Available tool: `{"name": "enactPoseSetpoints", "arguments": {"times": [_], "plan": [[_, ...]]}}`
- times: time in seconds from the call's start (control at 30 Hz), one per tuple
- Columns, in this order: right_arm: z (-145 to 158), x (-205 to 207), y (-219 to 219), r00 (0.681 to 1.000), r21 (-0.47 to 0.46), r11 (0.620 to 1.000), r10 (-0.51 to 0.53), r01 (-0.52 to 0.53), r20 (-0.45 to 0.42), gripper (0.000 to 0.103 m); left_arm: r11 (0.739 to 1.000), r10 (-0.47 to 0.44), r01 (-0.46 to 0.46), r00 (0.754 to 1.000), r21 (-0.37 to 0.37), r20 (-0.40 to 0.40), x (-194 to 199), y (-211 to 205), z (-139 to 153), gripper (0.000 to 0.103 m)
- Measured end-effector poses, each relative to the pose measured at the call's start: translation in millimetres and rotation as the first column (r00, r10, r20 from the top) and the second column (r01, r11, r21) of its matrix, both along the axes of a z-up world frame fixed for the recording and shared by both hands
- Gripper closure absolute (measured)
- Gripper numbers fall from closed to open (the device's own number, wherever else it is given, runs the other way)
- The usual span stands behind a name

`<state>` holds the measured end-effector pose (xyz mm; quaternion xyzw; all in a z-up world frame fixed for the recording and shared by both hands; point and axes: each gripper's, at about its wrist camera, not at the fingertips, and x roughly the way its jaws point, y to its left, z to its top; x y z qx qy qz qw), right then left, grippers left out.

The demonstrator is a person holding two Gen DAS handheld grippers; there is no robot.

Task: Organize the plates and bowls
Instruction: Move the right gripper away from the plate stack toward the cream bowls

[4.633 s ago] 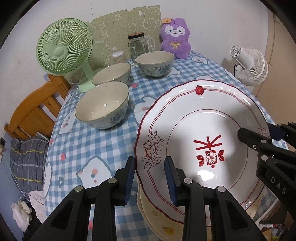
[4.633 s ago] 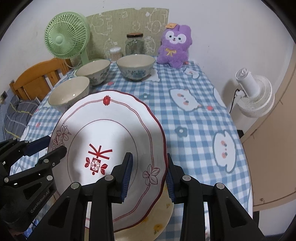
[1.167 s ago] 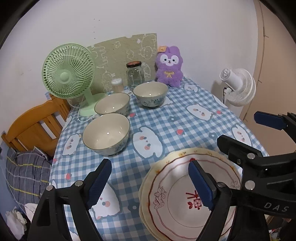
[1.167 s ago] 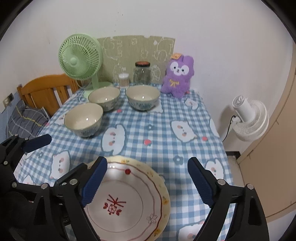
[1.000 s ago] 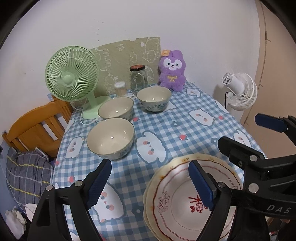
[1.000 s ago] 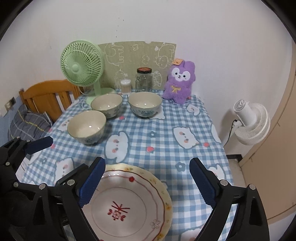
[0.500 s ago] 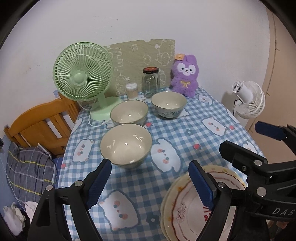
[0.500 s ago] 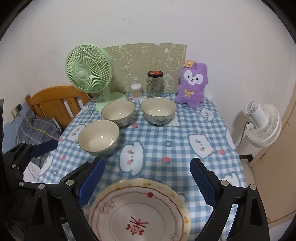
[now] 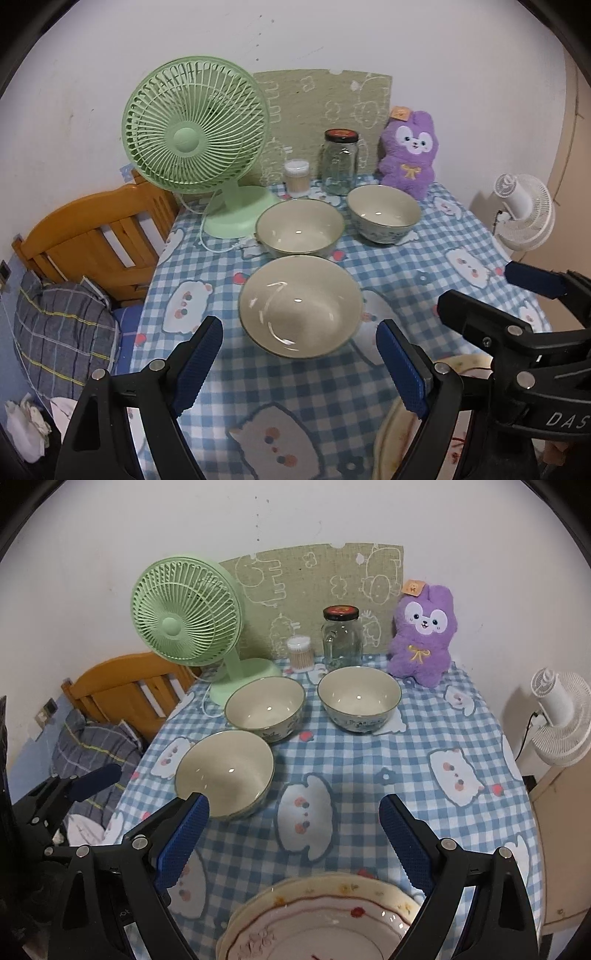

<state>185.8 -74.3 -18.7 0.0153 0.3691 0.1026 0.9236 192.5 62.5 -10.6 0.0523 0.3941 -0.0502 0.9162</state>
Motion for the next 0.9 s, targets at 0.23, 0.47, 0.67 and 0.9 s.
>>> {"name": "enactPoseSetpoints", "arguments": {"times": [0.23,0.47,0.67,0.9], "plan": [[-11.6,31.4,20.2,1.0,-0.06,0.998,0.013,-0.014,-0.013,0.008,0.998,0.06,-0.061,0.998,-0.016,-0.031,27.4,19.4,-21.8,0.017],[-32.5,56.8,23.3,0.997,0.004,1.0,-0.004,0.004,-0.073,0.017,0.994,0.113,-0.113,0.993,0.008,-0.039,45.2,32.0,-36.8,0.017],[-50.0,74.7,29.7,0.988,0.018,1.0,0.004,-0.001,-0.155,0.03,0.992,0.127,-0.124,0.989,0.033,-0.072,60.8,37.1,-50.3,0.026],[-65.3,89.6,34.3,0.976,0.014,1.0,0.004,-0.001,-0.215,0.045,0.989,0.148,-0.145,0.985,0.041,-0.092,73.5,44.2,-60.1,0.036]]}}
